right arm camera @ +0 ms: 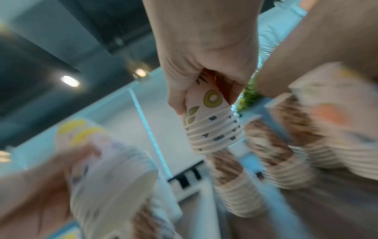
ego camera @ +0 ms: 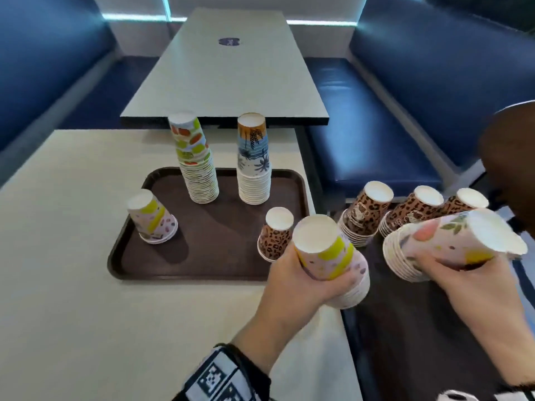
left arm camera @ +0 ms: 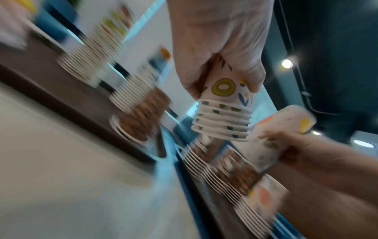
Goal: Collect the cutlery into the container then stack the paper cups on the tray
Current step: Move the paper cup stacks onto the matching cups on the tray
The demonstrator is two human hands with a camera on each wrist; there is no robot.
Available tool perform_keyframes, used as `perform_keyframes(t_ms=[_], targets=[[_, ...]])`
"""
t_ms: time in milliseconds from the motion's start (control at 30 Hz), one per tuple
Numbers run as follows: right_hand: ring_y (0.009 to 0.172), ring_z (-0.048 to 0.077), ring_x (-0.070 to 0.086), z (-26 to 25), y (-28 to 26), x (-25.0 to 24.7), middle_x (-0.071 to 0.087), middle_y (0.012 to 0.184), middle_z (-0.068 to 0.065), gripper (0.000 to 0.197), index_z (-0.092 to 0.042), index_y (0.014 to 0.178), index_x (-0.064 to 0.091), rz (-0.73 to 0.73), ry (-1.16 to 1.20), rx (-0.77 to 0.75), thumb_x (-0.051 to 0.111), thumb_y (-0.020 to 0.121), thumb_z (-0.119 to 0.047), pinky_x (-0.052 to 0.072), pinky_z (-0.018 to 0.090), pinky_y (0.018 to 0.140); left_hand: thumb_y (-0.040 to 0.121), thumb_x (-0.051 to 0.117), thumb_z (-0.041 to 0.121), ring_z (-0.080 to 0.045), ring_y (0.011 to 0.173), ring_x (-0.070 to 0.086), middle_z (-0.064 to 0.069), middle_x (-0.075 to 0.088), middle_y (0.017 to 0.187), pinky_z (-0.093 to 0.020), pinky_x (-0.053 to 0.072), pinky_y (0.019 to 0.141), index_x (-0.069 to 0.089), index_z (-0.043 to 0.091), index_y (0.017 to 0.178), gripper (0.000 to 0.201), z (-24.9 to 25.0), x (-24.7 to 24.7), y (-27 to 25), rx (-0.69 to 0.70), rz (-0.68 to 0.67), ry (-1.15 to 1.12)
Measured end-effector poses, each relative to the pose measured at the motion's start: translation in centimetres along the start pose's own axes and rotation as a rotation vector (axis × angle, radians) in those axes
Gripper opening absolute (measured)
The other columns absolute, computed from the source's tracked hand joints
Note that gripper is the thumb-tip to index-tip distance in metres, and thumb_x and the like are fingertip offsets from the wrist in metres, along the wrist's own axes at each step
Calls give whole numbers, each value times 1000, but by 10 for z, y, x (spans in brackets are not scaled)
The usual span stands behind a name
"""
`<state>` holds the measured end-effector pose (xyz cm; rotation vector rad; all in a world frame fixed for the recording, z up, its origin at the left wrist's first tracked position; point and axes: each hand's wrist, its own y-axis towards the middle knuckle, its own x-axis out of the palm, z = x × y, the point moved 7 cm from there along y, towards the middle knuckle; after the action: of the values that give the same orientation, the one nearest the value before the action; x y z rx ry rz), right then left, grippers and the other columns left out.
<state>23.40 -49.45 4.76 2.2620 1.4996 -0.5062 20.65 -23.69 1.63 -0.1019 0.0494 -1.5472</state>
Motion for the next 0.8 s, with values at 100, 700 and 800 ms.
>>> perform_keyframes(t_ms=[100, 700, 800], targets=[[102, 14, 68, -79, -14, 35, 71, 106, 0, 69, -14, 111, 65, -73, 181, -140, 86, 51, -42, 53, 40, 94, 59, 89, 29, -4, 92, 70, 8, 76, 98, -18, 55, 78, 67, 18, 109, 56, 10, -75, -17, -1, 153, 32], [116, 25, 52, -203, -105, 453, 53, 125, 9, 90, -10, 129, 38, -811, -143, -220, 86, 56, -30, 46, 35, 96, 54, 91, 33, 0, 81, 70, 5, 76, 93, -8, 51, 61, 69, 18, 101, 54, -15, -343, -106, -69, 654, 146], [124, 24, 46, -173, -113, 447, 47, 131, 7, 108, -11, 135, 36, -830, -209, -184, 85, 44, -43, 41, 41, 106, 59, 89, 24, 2, 78, 70, 4, 76, 89, -7, 49, 61, 71, 16, 97, 43, 2, -364, -101, -9, 679, 171]])
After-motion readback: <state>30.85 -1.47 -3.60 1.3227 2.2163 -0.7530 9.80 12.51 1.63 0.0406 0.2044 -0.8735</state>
